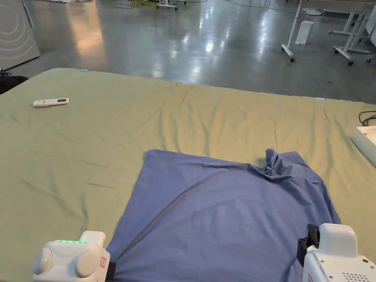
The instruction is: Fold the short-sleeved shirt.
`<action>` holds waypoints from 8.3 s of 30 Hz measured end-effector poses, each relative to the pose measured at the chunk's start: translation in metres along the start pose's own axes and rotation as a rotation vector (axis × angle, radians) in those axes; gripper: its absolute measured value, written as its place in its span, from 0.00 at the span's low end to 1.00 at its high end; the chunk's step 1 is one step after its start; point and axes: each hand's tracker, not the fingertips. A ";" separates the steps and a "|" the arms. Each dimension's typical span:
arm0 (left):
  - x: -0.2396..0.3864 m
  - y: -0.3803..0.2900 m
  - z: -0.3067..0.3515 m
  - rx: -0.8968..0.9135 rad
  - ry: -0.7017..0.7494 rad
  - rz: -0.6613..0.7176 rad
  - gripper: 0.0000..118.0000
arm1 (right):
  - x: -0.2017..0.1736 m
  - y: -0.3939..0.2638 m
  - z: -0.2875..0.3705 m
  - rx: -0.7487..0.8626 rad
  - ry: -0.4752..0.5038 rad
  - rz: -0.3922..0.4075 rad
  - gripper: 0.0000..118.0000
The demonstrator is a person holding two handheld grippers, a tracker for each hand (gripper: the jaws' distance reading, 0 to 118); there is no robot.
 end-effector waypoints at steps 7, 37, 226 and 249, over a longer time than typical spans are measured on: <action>-0.009 -0.004 0.017 0.064 -0.054 0.006 0.06 | 0.025 -0.001 0.010 -0.017 -0.016 -0.016 0.00; -0.023 0.002 0.047 0.137 -0.141 0.050 0.06 | 0.104 -0.096 -0.039 -0.759 0.061 -0.071 0.23; -0.025 0.079 0.077 0.318 -0.201 0.036 0.03 | 0.126 0.031 -0.066 -0.536 0.063 -0.066 0.06; -0.031 -0.012 -0.002 0.076 -0.071 -0.082 0.05 | 0.097 -0.092 -0.036 -0.683 -0.084 -0.023 0.23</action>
